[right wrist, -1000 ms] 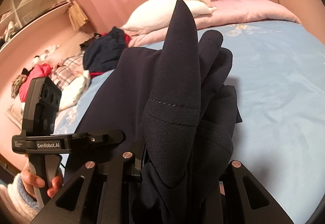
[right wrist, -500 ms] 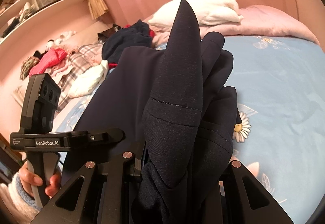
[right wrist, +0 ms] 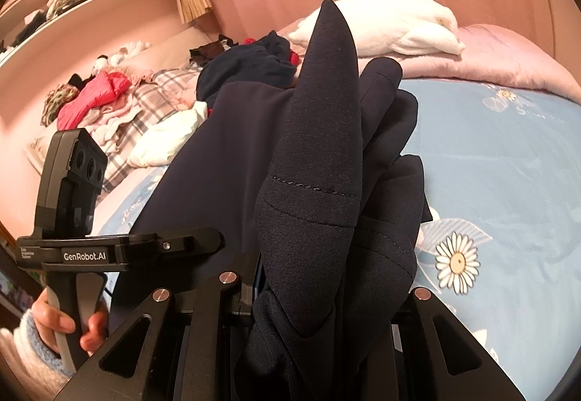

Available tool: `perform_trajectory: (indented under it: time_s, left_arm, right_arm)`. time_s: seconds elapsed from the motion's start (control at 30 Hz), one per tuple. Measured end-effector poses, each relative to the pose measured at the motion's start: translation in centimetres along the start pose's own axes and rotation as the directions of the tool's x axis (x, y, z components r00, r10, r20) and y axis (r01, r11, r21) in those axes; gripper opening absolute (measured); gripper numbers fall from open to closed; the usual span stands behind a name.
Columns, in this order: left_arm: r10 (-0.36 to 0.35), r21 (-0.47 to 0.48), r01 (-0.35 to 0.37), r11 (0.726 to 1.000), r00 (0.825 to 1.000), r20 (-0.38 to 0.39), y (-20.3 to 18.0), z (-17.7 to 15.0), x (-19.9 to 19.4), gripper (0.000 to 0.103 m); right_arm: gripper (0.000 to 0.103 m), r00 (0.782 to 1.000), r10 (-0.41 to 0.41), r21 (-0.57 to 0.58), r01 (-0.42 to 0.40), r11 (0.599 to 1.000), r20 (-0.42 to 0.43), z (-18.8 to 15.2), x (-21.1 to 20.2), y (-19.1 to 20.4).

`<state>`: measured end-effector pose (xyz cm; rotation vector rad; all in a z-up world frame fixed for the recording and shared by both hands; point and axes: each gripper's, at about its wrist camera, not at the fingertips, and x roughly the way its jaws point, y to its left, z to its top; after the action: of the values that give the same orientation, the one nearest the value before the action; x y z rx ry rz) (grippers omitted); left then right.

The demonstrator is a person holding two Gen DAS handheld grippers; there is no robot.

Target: Fold large clothes

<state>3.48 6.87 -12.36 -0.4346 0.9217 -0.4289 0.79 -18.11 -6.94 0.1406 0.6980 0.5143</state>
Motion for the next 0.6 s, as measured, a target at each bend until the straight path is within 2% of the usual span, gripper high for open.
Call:
perform_trajectory:
  time_s: [0.23, 0.6]
  left_arm:
    - [0.005, -0.001, -0.005, 1.0, 1.0, 0.005, 0.8, 2.0, -0.3, 0.068]
    - [0.007, 0.016, -0.008, 1.0, 1.0, 0.019, 1.3, 4.9, 1.6, 0.068]
  right_arm:
    - [0.027, 1.0, 0.003, -0.008, -0.003, 1.0, 0.001, 0.7, 1.5, 0.3]
    - [0.027, 0.999, -0.028, -0.034, 0.029, 0.999, 0.018, 2.3, 3.7, 0.0]
